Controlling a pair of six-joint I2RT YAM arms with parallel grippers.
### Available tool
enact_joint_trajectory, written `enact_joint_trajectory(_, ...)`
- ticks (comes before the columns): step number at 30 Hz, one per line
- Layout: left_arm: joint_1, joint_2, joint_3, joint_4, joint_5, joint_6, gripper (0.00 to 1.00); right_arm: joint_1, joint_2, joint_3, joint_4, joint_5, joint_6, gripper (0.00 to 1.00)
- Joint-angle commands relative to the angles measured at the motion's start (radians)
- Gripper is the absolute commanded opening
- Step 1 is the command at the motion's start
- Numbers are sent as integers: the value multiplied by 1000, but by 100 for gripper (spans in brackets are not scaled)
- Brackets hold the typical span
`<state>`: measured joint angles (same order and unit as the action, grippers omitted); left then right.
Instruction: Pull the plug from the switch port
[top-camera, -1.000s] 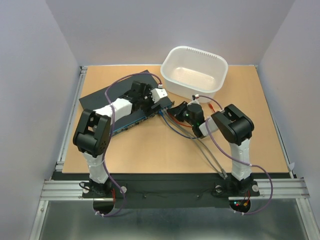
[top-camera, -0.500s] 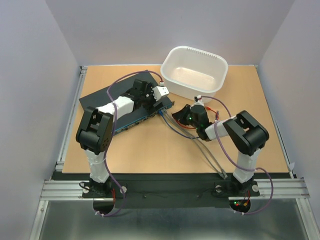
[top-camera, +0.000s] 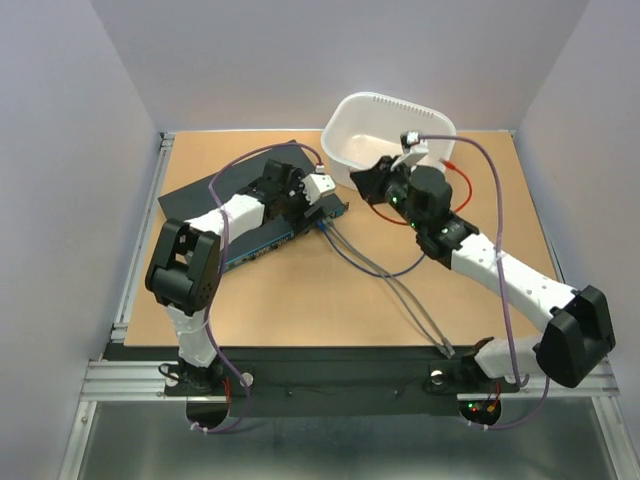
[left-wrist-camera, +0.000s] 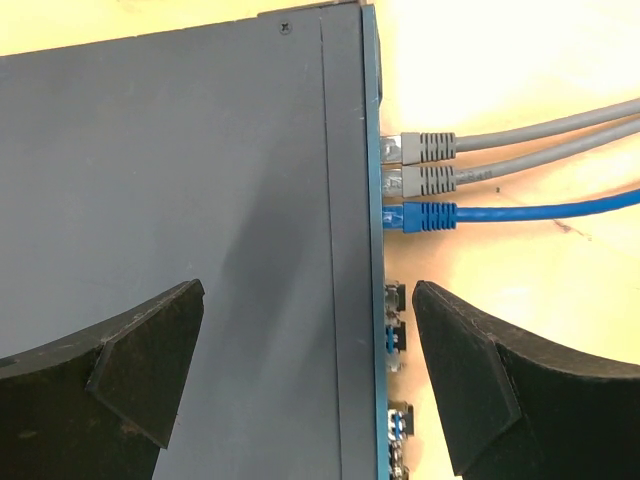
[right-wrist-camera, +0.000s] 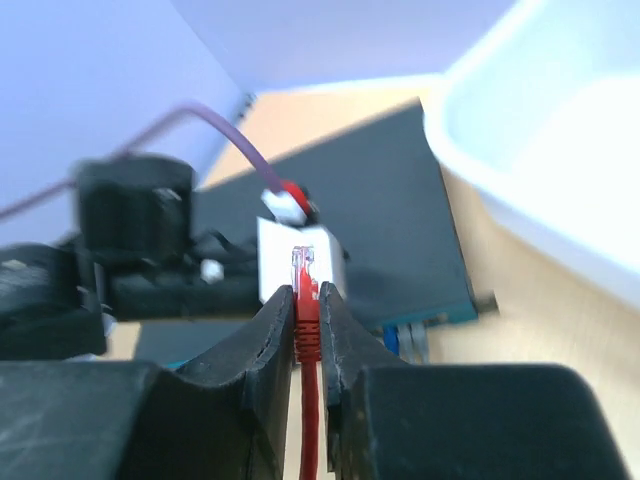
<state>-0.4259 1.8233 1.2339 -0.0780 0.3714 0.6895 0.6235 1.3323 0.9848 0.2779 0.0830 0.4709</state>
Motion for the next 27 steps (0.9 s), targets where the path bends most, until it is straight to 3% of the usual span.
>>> enact_joint_trajectory(1,1,-88,1,-19,11,-34,98,-1,-33,220,-72,-49,-147,1)
enact_joint_trajectory(5,1,-85,10,-20,-20,-53,98,-20,99,500,-74,-72,-328,0)
enact_joint_trajectory(7,1,-88,7,-20,-32,-65,98,-86,218,646,-72,-162,-336,0)
enact_joint_trajectory(10,6,-97,-7,-22,-46,-74,98,-168,349,765,-71,-175,-322,1)
enact_joint_trajectory(18,12,-108,-16,-23,-77,-77,98,-272,934,1303,-71,-339,-333,1)
enact_joint_trajectory(21,13,-101,-13,-20,-78,-84,98,-289,1051,1387,-72,-338,-304,0)
enact_joint_trajectory(27,16,-96,-17,-14,-74,-85,98,-297,1125,1281,-71,-286,-281,0)
